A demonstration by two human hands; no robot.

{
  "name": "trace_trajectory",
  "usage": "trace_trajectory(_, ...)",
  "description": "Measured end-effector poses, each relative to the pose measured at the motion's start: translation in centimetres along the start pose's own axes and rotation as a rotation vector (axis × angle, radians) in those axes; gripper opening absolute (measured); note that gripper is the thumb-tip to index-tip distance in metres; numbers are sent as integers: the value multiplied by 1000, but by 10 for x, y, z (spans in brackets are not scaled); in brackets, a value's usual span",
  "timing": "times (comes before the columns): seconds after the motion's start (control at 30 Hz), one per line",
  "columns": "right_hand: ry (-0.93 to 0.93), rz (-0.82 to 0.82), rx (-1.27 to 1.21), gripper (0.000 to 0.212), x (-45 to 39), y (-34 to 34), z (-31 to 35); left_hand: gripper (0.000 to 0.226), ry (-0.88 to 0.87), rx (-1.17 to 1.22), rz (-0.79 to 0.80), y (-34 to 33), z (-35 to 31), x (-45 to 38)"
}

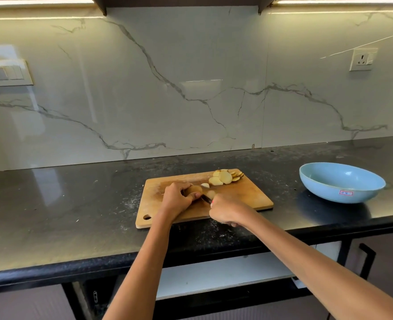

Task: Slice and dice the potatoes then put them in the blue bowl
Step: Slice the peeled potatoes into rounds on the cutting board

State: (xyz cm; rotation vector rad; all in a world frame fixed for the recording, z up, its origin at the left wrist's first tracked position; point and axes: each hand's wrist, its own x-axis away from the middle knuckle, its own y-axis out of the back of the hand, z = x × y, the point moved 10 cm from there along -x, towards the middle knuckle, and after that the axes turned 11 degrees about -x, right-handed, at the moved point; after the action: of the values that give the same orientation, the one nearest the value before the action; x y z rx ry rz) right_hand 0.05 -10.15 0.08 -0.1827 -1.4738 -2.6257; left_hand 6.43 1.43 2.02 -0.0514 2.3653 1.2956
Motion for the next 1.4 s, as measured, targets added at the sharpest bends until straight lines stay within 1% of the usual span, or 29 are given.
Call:
trace_trajectory(0.1, -2, -4, 18, 14, -3, -1, -6, 25, 3, -4, 6, 0, 1, 1)
trace_trajectory(0.2, 7, -17, 26, 23, -6, 3, -11, 25, 13, 18, 10, -1, 4, 1)
trace_trajectory(0.33, 8, -22, 8, 23, 2, 7, -26, 12, 2, 52, 16, -3, 6, 0)
trace_trajectory(0.37, 12, -34, -3, 25, 5, 9, -28, 12, -7, 61, 21, -4, 5, -1)
trace_trajectory(0.47, 25, -65, -20, 31, 6, 16, -28, 22, -16, 38, 24, -4, 4, -2)
trace_trajectory(0.57, 34, -87, -42, 31, 5, 19, -21, 21, -22, 13, 22, -3, 3, -1)
trace_trajectory(0.7, 63, -154, -68, 34, -4, 24, -10, 37, -18, 40, -5, 0, 3, 1)
trace_trajectory(0.77, 67, -170, -67, 34, -7, 25, -6, 38, -20, 48, 2, 0, 3, 1)
trace_trajectory(0.9, 57, -171, -77, 31, -3, 24, 4, 41, -18, 82, 10, 0, 4, 1)
trace_trajectory(1.1, 7, -142, -97, 33, -3, 23, 2, 46, -2, 100, 9, 0, 5, 0)
trace_trajectory(1.27, -7, -123, -111, 38, 1, 19, 6, 48, 16, 98, 4, 0, 7, 1)
trace_trajectory(1.4, -26, -97, -134, 48, -12, 18, 18, 46, -3, 52, -6, 2, 3, 2)
